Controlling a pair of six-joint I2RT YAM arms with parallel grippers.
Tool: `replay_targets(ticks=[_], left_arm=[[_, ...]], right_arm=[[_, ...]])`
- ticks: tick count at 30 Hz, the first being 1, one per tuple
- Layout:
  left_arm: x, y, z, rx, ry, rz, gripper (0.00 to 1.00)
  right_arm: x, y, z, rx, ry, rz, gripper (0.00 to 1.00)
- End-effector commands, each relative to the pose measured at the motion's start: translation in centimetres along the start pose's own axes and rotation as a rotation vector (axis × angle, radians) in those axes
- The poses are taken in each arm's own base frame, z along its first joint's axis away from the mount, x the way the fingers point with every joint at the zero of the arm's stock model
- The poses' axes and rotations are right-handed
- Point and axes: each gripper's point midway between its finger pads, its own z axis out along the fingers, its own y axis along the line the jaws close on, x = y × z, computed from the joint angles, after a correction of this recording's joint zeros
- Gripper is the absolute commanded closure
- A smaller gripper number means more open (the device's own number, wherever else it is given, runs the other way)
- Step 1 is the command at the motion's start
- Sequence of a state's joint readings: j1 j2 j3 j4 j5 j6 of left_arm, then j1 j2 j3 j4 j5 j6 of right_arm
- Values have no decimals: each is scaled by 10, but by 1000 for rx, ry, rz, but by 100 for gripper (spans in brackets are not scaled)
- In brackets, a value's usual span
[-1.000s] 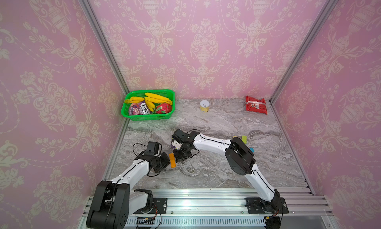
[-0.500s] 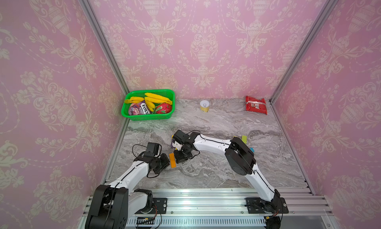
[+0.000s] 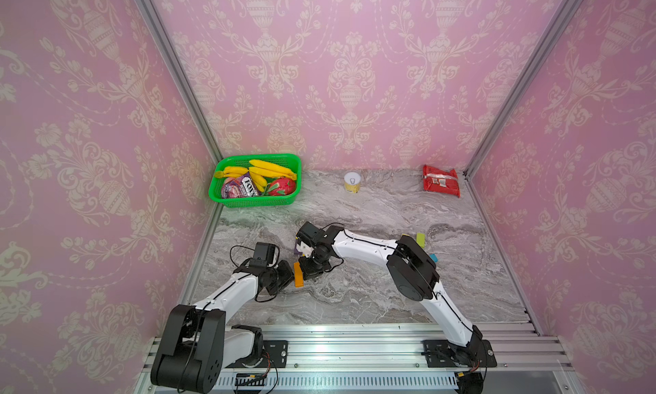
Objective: Assemble the letter p with building blocks
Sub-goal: Assemble the building block at the center of the board.
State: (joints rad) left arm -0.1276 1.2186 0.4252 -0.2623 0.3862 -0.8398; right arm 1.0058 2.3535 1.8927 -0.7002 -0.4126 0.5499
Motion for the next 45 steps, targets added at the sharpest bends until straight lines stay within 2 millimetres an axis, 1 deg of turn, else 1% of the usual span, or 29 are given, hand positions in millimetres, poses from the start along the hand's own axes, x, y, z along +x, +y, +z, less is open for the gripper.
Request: replay_targets(ticks=[1, 7, 16, 22, 32, 45], left_arm=[[5, 17, 3, -80, 8, -38, 100], [0, 18, 3, -96, -4, -36, 100], [-14, 15, 2, -110, -35, -46, 100], [-15, 17, 2, -119, -37, -50, 100], [-25, 15, 2, -121, -50, -53, 100], [-29, 10, 6, -112, -41, -46, 100]], right_arm=[[-4, -2, 8, -1, 14, 17, 91], [-11, -2, 9, -7, 6, 23, 91], [-13, 0, 9, -14, 8, 24, 90], [-16, 0, 9, -18, 6, 26, 91], [-20, 2, 10, -21, 3, 27, 91], [-24, -5, 8, -8, -3, 41, 91]])
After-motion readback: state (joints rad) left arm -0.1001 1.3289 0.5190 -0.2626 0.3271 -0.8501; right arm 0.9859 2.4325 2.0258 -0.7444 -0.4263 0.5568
